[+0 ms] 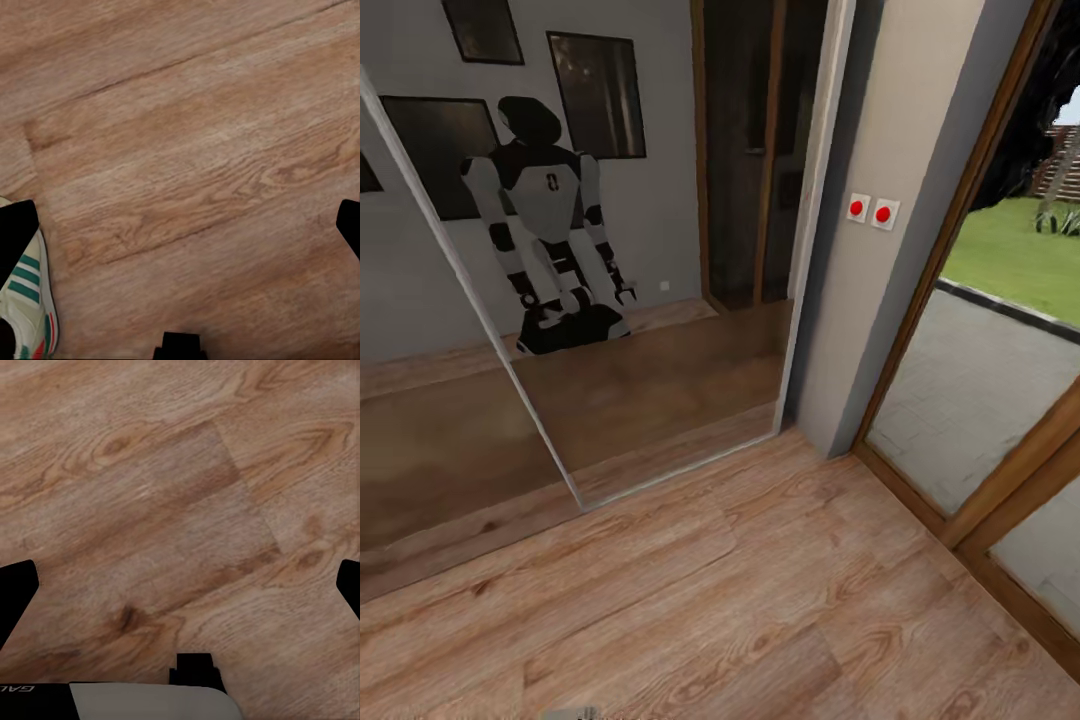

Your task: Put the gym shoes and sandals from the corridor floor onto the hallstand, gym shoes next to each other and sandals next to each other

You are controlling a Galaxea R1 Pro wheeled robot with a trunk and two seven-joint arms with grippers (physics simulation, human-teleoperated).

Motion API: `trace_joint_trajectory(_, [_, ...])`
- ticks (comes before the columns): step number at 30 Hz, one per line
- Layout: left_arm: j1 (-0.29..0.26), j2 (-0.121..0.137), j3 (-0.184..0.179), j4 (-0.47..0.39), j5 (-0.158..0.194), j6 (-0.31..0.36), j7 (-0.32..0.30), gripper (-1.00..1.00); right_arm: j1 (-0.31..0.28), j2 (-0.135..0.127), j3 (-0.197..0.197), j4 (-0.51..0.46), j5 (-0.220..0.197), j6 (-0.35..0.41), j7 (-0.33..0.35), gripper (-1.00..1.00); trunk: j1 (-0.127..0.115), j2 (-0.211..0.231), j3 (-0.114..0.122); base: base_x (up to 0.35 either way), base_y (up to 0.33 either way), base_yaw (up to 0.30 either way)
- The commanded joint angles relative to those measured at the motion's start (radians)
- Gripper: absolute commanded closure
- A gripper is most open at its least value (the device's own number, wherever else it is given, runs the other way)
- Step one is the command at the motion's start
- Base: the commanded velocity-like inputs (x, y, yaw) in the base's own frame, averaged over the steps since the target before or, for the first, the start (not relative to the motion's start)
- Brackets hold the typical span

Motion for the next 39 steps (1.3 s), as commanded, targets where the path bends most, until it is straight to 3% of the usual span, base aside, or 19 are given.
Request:
trace_joint_trajectory(1, [-0.001, 0.000, 0.010, 0.001, 0.002, -0.003, -0.001, -1.00, 0.000, 0.000, 0.000, 0.000, -0.003, -0.003, 0.000, -1.00, 0.000, 0.000, -0.001, 0.000, 0.000, 0.277])
trace_joint_trajectory(8, [-0.001, -0.002, 0.027, 0.000, 0.001, -0.005, -0.004, -1.00, 0.000, 0.000, 0.000, 0.000, -0.003, -0.003, 0.000, -1.00, 0.000, 0.000, -0.001, 0.000, 0.000, 0.278])
trace_joint_trajectory(23, [-0.001, -0.002, 0.028, -0.002, -0.001, -0.005, -0.003, -1.00, 0.000, 0.000, 0.000, 0.000, -0.003, -0.003, 0.000, -1.00, 0.000, 0.000, -0.001, -0.003, 0.000, 0.278])
trace_joint_trajectory(39, [-0.001, -0.002, 0.028, -0.002, -0.001, -0.005, -0.002, -1.00, 0.000, 0.000, 0.000, 0.000, -0.003, -0.003, 0.000, -1.00, 0.000, 0.000, -0.001, -0.185, 0.000, 0.278])
